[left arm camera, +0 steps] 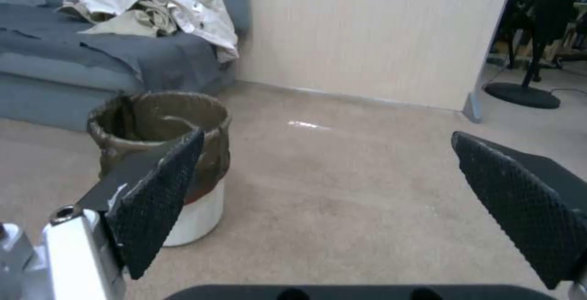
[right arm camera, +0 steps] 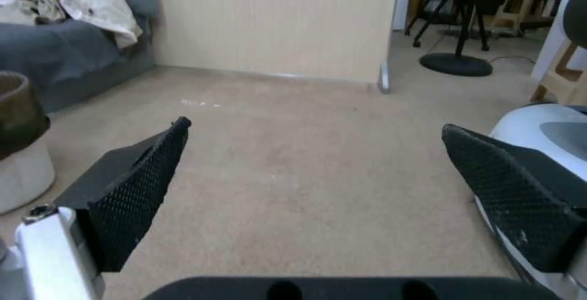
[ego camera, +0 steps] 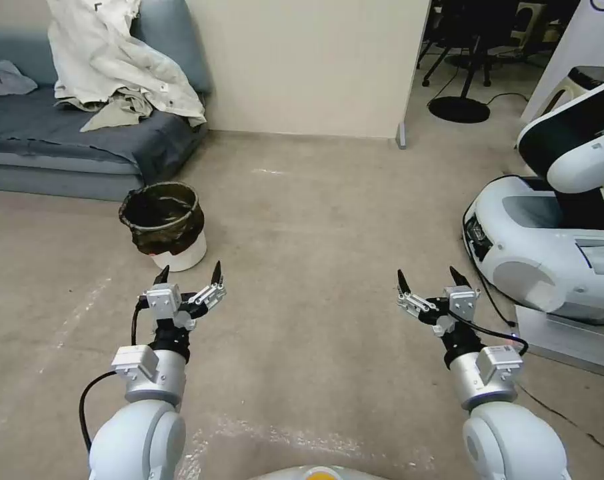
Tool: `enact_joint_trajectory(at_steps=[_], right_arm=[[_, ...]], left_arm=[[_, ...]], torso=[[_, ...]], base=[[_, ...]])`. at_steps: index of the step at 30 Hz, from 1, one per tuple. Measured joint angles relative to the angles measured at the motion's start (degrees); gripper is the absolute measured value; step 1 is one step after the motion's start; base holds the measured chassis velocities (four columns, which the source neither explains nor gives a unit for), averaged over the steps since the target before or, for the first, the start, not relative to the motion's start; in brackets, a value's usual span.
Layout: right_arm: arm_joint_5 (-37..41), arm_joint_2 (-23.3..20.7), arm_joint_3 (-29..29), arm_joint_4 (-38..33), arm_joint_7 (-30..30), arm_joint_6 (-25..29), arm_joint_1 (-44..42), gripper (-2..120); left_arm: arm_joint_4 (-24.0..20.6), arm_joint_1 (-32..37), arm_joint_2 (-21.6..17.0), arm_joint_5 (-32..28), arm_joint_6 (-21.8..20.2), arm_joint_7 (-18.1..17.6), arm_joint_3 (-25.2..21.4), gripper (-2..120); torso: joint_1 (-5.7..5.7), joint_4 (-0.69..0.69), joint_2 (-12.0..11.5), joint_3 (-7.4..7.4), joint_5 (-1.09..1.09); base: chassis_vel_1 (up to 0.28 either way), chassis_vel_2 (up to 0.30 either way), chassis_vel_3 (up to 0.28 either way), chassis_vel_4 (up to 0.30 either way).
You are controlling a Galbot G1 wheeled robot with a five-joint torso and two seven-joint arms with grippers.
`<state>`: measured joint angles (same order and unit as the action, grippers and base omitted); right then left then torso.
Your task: Pick up the trash can from the floor.
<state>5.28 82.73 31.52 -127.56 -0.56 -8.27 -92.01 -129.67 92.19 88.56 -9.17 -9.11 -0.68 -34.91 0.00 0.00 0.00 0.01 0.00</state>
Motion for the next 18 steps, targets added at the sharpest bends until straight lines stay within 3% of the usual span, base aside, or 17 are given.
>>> enact_joint_trajectory(at_steps=[18], right_arm=[[1.48, -0.03, -0.21, 1.38, 0.14, 2.39, 0.27, 100]], left_arm=[[-0.25, 0.34, 0.29, 0.23, -0.44, 0.02, -0.03, 100]], torso=[[0.00, -0.01, 0.00, -0.01, -0.01]], base=[[0.005, 0.006, 0.005, 0.005]])
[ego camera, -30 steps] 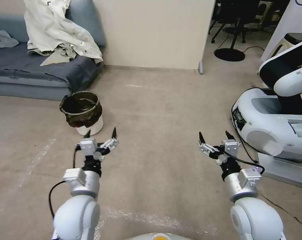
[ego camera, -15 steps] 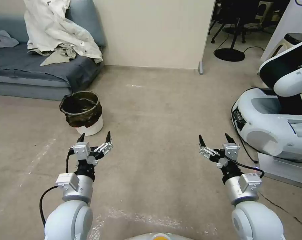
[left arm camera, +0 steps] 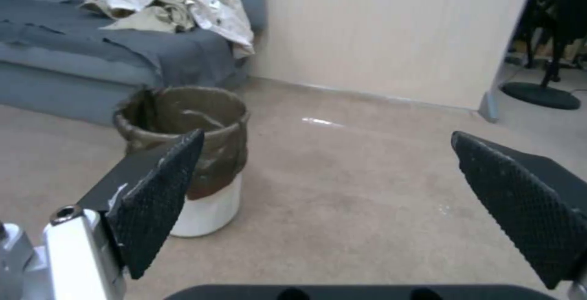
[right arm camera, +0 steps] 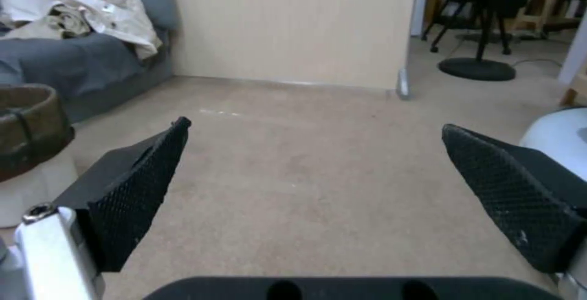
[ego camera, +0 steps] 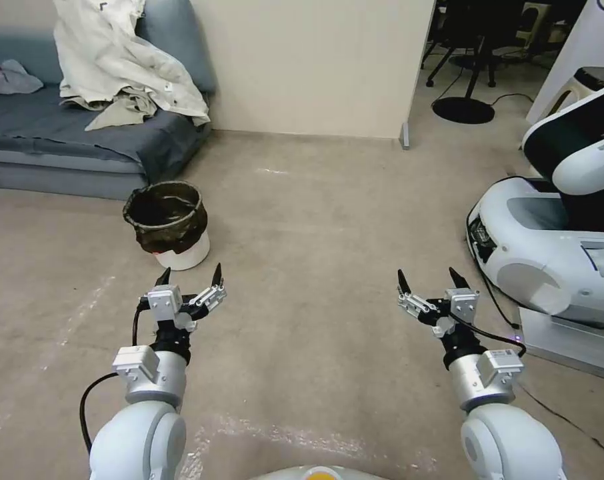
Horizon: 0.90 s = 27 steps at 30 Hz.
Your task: Pick up the trash can from the floor.
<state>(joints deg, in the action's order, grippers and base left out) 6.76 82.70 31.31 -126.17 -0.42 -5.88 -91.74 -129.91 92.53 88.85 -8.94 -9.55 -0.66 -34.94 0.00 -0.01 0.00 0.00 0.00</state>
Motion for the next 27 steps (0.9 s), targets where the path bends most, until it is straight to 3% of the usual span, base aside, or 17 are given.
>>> enact_joint_trajectory(at_steps=[27], right_arm=[[2.11, -0.38, 0.11, 2.27, -2.65, 4.28, 0.71, 100]], left_arm=[[0.22, 0.41, 0.71, 0.37, 2.22, -1.47, 0.06, 99]], torso=[[0.00, -0.01, 0.00, 0.00, 0.00]], base=[[0.078, 0.083, 0.074, 0.069]])
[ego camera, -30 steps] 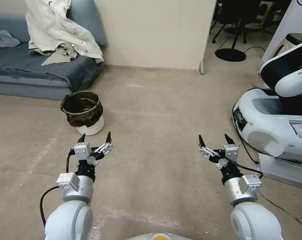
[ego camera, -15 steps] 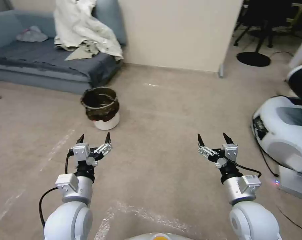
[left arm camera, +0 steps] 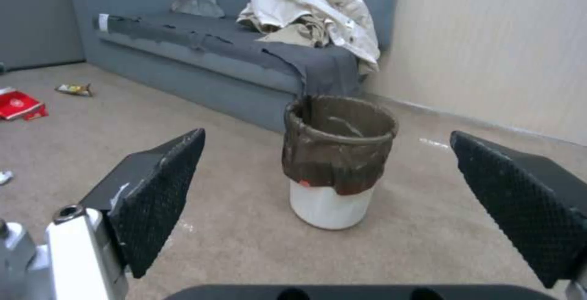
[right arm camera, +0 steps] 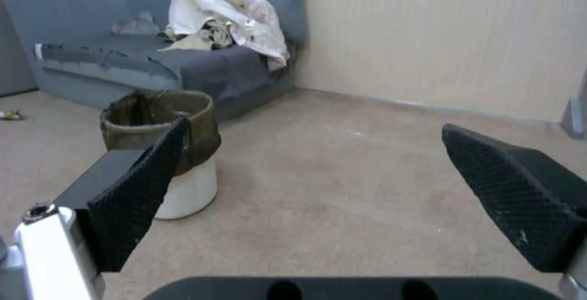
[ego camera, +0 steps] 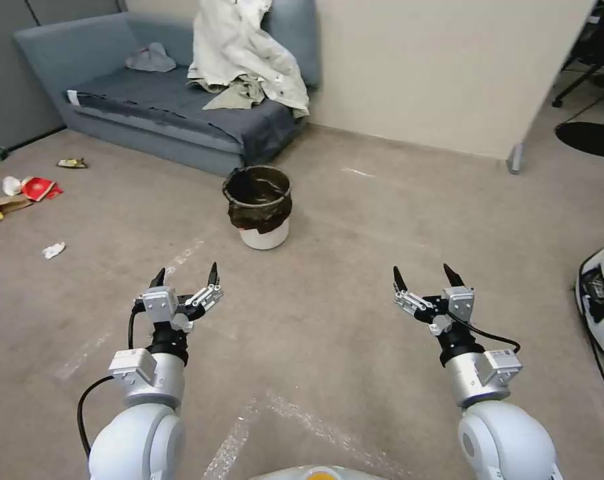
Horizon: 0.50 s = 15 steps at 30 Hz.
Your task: Pick up the trash can from the floor.
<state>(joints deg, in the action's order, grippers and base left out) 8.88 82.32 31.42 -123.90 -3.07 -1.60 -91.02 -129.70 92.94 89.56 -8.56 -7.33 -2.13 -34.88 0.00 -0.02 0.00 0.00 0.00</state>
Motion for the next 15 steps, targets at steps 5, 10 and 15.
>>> enact_joint_trajectory(at_steps=[5, 10, 15], right_arm=[[-0.01, 0.07, 0.02, 0.35, -0.16, 0.64, -0.07, 100], [0.05, 0.23, -0.10, 0.48, -0.52, 0.83, -0.05, 100], [0.06, 0.38, -0.30, 0.55, -0.74, 0.95, 0.00, 100]], left_arm=[[0.03, 0.11, 0.10, 0.36, 0.35, -0.09, 0.05, 99], [0.00, 0.15, 0.17, 1.07, 0.47, -0.38, 0.03, 99], [-0.08, 0.28, 0.18, 2.16, 0.53, -0.79, -0.07, 100]], torso=[[0.00, 0.01, 0.00, 0.00, 0.00], [0.00, 0.01, 0.00, 0.00, 0.00], [-0.01, 0.01, 0.00, 0.01, 0.01]], base=[[0.000, 0.000, 0.000, 0.000], [0.000, 0.000, 0.000, 0.000], [-0.096, 0.100, 0.098, -0.089]])
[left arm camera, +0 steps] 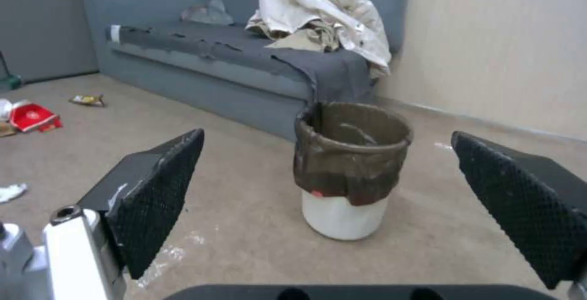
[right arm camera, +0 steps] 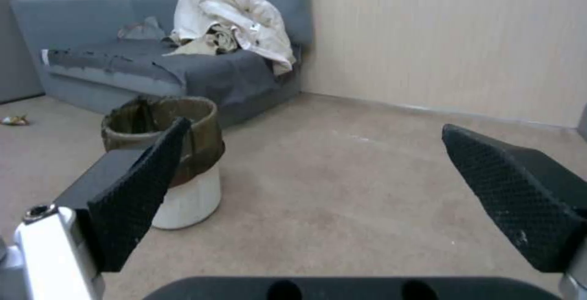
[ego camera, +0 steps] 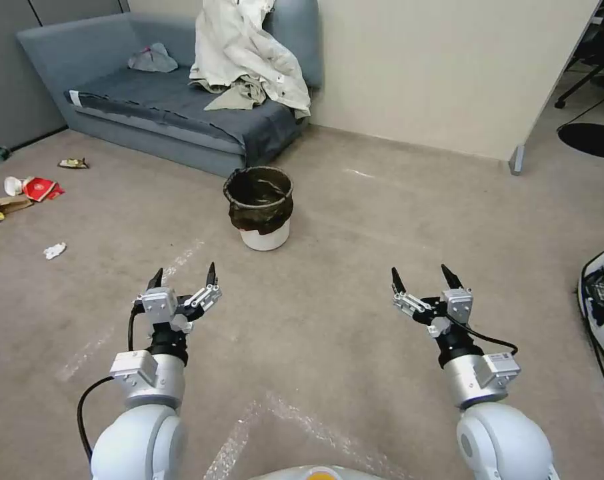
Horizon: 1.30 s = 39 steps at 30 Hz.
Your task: Pick up the trash can from the floor.
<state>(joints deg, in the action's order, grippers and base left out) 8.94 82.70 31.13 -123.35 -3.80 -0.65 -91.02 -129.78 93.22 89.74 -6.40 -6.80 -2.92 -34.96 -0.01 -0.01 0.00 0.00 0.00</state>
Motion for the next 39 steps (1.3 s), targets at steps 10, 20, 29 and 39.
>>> enact_joint_trajectory(at_steps=[10, 20, 29, 39], right_arm=[[-0.01, 0.11, -0.18, -0.05, -0.43, 0.06, -0.24, 100], [-0.02, 0.15, -0.30, -0.18, -0.88, 0.26, -0.46, 100], [-0.01, 0.16, -0.34, -0.19, -0.98, 0.26, -0.47, 100], [0.14, 0.36, -0.66, -0.08, -1.34, 0.37, -0.13, 100]], left_arm=[[-0.01, 0.00, -0.02, 0.39, 0.11, -0.64, -0.27, 100], [0.04, 0.02, 0.09, 0.69, 0.35, -1.19, -0.38, 100], [0.25, -0.11, 0.09, 0.70, 0.37, -1.38, -0.44, 100], [0.99, -0.82, -0.06, 0.64, 0.37, -1.66, -0.73, 100]], torso=[[0.01, 0.00, 0.00, 0.00, 0.00], [0.01, 0.00, 0.00, 0.00, 0.00], [0.01, 0.00, 0.00, -0.01, 0.00], [0.01, -0.01, 0.00, 0.00, 0.00]], base=[[-0.186, 0.189, 0.182, -0.182], [-0.166, 0.167, 0.175, -0.161], [-0.184, 0.174, 0.176, -0.173], [-0.205, 0.193, 0.192, -0.195]])
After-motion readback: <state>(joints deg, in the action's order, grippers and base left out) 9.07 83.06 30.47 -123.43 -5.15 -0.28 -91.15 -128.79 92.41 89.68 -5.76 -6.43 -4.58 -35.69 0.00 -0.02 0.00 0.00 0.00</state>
